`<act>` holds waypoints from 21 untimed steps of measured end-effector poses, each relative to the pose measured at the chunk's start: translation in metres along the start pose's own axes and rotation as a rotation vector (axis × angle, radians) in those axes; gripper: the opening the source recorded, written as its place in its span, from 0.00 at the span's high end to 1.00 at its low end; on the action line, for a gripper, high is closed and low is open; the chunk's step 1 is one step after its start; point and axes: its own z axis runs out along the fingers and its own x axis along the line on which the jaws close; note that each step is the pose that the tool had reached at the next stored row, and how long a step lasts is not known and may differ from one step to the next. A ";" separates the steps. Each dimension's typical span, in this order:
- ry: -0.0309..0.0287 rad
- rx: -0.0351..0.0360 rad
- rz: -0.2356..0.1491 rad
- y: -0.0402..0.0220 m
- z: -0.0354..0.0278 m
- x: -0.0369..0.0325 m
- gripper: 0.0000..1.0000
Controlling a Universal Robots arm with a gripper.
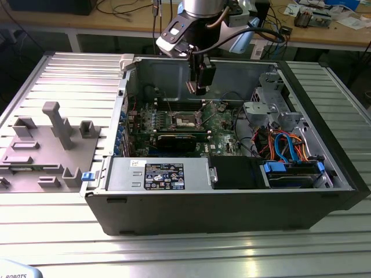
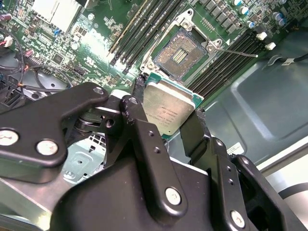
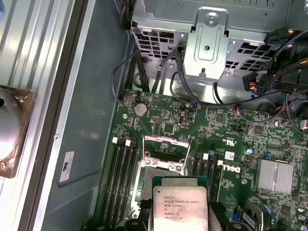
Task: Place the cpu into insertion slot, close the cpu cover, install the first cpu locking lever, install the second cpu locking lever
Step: 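Place the cpu into insertion slot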
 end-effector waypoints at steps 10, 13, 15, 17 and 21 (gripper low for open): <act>-0.0010 -0.0002 0.017 0.0000 0.0000 0.0000 0.46; -0.0013 -0.0004 0.021 0.0000 0.0000 0.0000 0.46; -0.0015 -0.0004 0.024 0.0000 0.0000 0.0000 0.46; -0.0017 -0.0005 0.028 0.0000 0.0000 0.0000 0.46; -0.0023 -0.0007 0.037 0.0000 0.0001 0.0000 0.46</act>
